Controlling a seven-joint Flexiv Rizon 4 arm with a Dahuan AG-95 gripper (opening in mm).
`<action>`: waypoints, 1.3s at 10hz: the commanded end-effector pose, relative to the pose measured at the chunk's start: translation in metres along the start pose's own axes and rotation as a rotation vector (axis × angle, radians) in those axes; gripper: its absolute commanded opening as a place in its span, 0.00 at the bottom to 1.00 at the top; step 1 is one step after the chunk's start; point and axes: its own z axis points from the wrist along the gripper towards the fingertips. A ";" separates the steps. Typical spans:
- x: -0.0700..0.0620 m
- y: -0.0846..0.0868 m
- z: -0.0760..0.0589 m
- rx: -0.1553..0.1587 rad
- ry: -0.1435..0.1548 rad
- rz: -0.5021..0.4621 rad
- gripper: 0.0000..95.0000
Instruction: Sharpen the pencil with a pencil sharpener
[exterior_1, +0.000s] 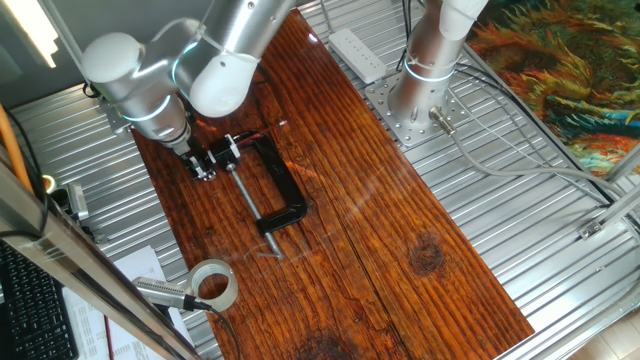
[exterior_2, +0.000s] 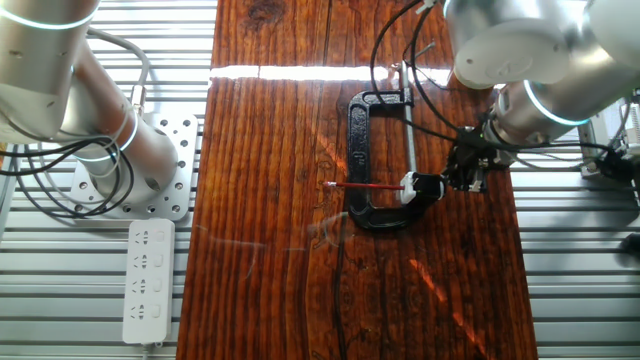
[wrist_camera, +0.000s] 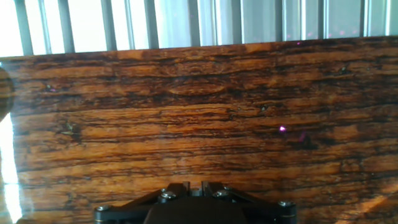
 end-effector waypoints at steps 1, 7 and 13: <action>0.000 -0.002 0.001 0.005 -0.001 -0.004 0.00; 0.000 -0.010 0.008 0.014 -0.009 -0.016 0.00; 0.000 -0.017 0.013 0.019 -0.014 -0.024 0.00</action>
